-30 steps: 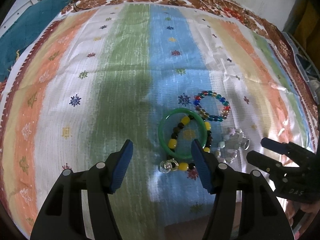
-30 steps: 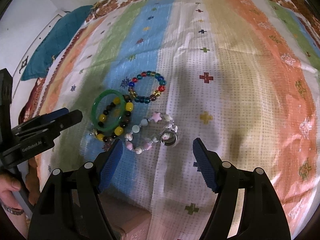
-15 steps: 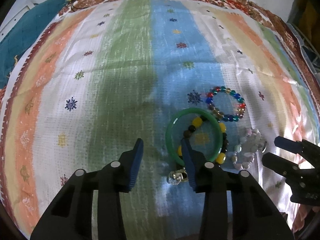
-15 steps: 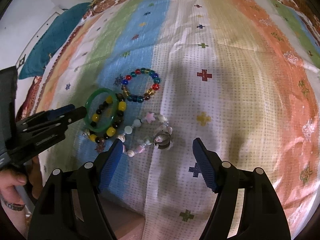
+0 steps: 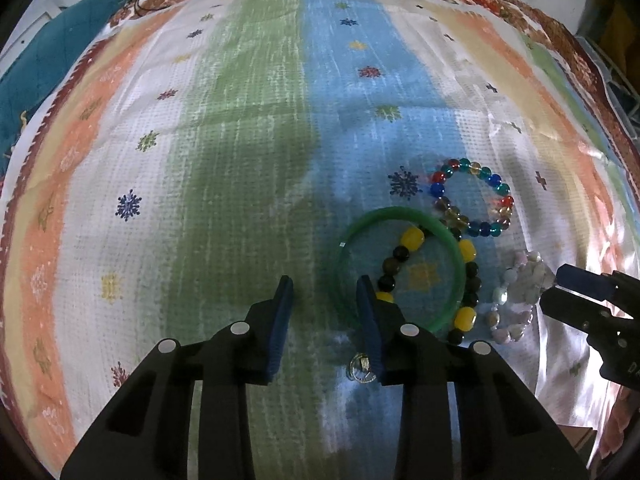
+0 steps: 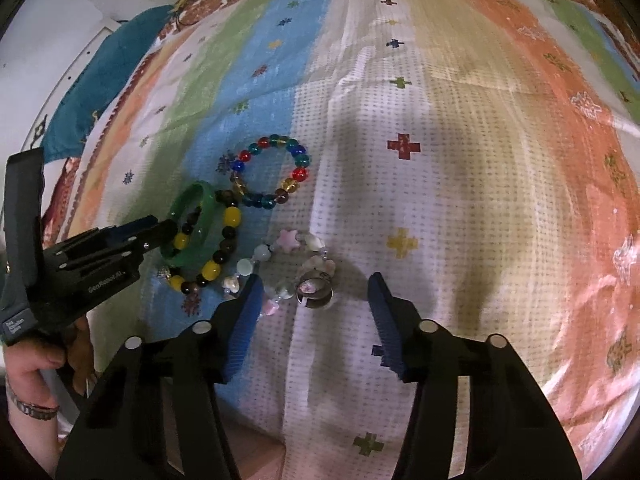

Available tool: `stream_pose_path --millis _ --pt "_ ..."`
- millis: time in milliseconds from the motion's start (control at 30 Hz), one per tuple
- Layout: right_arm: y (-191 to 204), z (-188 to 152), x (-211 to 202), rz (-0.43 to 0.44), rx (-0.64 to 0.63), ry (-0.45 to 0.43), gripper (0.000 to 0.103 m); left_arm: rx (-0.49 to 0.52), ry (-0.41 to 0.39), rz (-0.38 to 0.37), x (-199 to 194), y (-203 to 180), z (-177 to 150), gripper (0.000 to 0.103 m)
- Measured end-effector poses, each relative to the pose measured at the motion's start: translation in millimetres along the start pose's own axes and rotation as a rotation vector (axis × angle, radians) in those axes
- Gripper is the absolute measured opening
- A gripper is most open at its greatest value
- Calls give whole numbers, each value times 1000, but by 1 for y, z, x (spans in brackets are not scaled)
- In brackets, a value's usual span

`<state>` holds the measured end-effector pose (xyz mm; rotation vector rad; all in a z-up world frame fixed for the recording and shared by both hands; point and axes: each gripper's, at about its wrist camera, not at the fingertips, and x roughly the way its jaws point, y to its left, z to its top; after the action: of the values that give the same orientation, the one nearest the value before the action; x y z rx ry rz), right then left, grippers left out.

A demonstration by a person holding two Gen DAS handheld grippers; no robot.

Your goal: Organize jewelry

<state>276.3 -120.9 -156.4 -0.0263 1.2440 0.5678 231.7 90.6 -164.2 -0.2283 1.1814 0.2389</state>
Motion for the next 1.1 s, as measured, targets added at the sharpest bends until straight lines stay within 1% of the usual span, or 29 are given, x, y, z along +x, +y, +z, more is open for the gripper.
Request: stream_pose_path --millis 33,67,133,200,267,400,467,700,833,900,1100 --pt "0 0 0 -3 -1 1 49 7 -1 2 1 -1 1 32" --pt "0 0 0 -5 -4 3 43 15 -2 6 2 -2 0 32" --pt "1 -1 1 -9 -12 7 38 24 -3 6 3 -4 0 31" --pt "2 -1 2 3 -11 14 33 27 -4 8 4 -4 0 26" --pt "2 -2 4 25 -5 26 26 16 -10 12 3 -3 0 14" --pt "1 -2 3 28 -5 25 25 -2 -6 21 3 1 0 10" --pt "2 -2 3 27 -5 26 20 1 -8 29 2 1 -1 10" --pt "1 -3 2 24 -14 27 20 18 -19 40 -3 0 -2 9" --pt "1 -3 -1 23 -18 24 20 12 -39 30 -11 1 -1 8" --pt "0 -3 -3 16 -10 12 20 12 -45 27 -16 0 -1 8" --pt "3 -3 -13 -12 -25 -22 20 37 -64 48 -24 -4 -4 8"
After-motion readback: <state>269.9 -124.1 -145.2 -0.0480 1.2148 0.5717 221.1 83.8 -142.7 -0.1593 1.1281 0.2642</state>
